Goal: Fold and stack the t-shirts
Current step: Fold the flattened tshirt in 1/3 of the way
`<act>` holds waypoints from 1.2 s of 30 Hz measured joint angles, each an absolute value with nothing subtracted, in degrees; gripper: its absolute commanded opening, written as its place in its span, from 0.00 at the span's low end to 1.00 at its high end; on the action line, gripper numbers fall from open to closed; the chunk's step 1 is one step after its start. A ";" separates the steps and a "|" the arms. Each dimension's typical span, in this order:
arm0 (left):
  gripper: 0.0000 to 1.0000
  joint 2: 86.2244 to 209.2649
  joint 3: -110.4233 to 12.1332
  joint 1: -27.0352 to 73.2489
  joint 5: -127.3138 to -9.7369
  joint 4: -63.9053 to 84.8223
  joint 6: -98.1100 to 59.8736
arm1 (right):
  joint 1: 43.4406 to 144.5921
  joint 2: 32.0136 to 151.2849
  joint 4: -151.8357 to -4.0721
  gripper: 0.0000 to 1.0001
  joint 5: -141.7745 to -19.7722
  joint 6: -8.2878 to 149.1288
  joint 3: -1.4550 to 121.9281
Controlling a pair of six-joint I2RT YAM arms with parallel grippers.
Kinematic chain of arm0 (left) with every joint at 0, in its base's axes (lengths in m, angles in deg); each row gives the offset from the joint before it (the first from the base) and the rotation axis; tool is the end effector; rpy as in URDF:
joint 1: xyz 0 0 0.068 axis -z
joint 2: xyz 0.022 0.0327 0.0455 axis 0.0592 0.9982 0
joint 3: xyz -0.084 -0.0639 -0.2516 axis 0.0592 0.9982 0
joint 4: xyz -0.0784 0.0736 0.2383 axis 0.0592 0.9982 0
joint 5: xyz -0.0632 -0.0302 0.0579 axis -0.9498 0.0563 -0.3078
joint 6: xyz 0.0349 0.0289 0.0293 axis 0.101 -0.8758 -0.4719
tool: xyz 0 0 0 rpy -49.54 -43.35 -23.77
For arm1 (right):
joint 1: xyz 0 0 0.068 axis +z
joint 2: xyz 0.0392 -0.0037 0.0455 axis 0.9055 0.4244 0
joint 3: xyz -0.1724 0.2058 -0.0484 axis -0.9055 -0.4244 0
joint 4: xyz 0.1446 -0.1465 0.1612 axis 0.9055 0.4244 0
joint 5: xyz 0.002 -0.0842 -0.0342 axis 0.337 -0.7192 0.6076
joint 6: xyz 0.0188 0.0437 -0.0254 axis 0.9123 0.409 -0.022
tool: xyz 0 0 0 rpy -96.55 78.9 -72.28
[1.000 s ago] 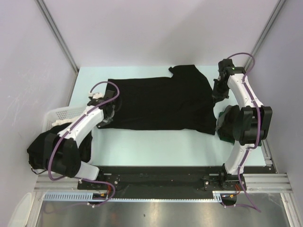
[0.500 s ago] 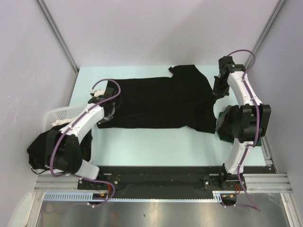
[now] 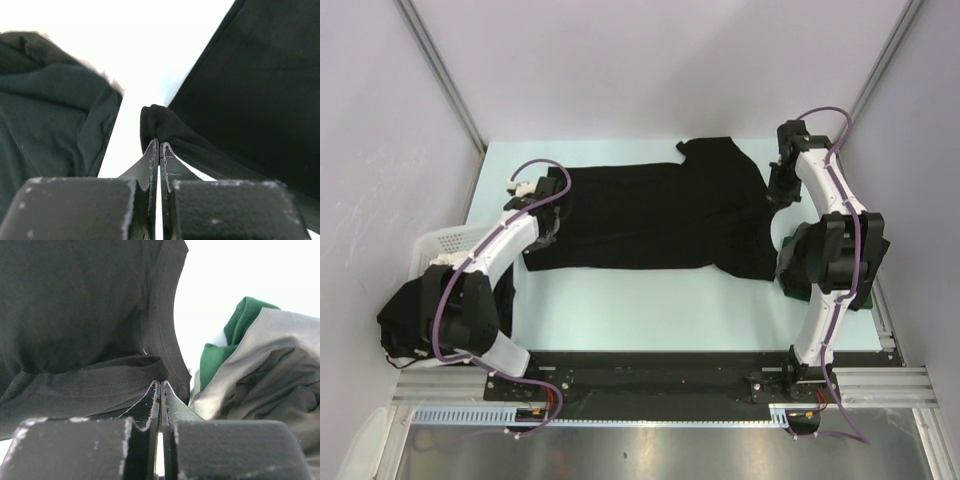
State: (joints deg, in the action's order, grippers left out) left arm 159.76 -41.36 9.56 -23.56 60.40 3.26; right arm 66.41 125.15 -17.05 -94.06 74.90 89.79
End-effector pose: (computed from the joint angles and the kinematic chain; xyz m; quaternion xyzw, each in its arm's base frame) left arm 0.2880 -0.0443 0.2397 -0.2220 0.9107 0.2221 0.2682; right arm 0.4170 0.0076 0.2693 0.0921 0.9807 -0.0298 0.1701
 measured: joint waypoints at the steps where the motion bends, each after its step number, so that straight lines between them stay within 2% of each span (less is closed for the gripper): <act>1: 0.00 160.28 -42.03 9.36 -23.56 60.13 3.10 | 66.41 125.35 -17.03 0.00 -94.09 74.89 90.12; 24: 0.00 165.13 -46.75 8.25 -24.47 57.75 -1.40 | 64.73 130.31 -16.57 0.00 -94.81 73.91 98.88; 36: 0.00 168.89 -52.07 7.81 -24.32 57.14 -5.25 | 62.19 130.38 -16.71 0.00 -93.26 73.89 97.88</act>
State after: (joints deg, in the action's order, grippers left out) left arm 168.89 -52.07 7.81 -24.32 57.14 -5.25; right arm 62.19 130.38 -16.71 -93.26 73.89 97.88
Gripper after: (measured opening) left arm 0.005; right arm 0.009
